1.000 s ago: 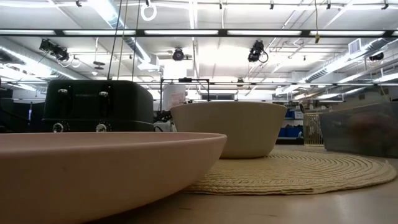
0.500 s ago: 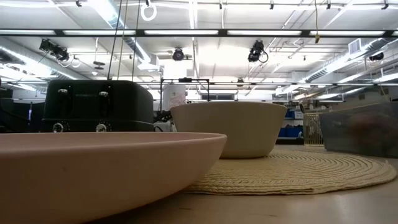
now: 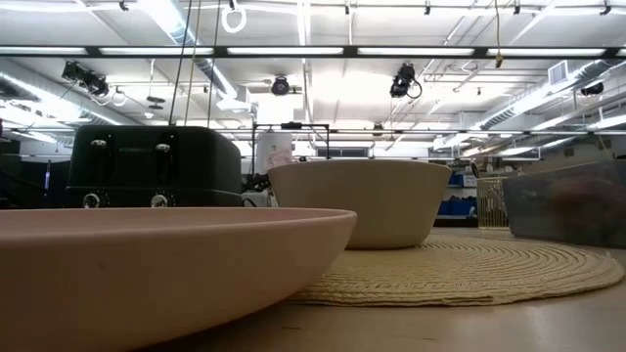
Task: Arrange a breakfast setting
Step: Pour the cereal from the orange cereal box into the gray bowl
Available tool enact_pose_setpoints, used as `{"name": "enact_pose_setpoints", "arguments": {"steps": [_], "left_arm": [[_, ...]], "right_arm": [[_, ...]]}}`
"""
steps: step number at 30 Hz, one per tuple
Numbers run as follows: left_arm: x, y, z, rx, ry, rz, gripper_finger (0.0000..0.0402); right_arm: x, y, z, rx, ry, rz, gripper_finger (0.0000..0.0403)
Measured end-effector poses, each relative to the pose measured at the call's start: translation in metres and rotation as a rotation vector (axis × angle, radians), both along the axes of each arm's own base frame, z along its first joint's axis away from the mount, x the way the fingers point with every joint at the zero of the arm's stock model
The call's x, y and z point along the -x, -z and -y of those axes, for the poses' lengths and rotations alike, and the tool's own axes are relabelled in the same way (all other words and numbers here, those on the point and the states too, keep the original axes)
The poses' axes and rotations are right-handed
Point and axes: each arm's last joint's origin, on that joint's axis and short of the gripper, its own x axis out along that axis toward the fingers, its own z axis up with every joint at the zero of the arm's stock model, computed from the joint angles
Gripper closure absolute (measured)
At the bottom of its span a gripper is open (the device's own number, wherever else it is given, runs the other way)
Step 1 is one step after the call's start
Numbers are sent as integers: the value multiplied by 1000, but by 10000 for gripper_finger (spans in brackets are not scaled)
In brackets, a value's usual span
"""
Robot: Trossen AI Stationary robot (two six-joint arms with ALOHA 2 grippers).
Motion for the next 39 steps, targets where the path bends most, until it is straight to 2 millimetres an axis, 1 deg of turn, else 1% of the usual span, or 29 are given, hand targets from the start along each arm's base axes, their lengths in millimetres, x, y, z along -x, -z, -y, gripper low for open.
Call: {"name": "enact_pose_setpoints", "arguments": {"steps": [6, 8, 11, 18, 20, 26, 30, 33, 35, 39], "left_arm": [[-1, 1, -1, 2, -9, -4, 190], [-1, 1, -2, 1, -13, -13, 183], [-1, 3, -2, 2, -24, -34, 161], [15, 0, 4, 18, -50, -104, 97], [20, 1, 7, 7, -54, -146, 90], [23, 0, 5, 34, -44, -145, 87], [19, 3, -2, 123, -17, -140, 86], [17, 6, -8, 155, -2, -156, 88], [17, 7, -9, 160, -1, -162, 97], [16, 7, -9, 158, 3, -164, 135]], "right_arm": [[1, -1, 6, -10, 9, 9, 67], [1, -1, 7, -8, 12, 9, 77], [1, -1, 9, 2, 18, 9, 80], [7, -2, 11, 21, 49, -30, 84], [9, -3, 11, 30, 60, -41, 85], [9, -3, 11, 30, 71, -87, 85], [4, 1, 12, 30, 76, -112, 84], [3, 2, 12, 18, 72, -125, 74], [3, 2, 12, 16, 71, -128, 63], [2, 2, 12, 19, 68, -129, 39]]}}
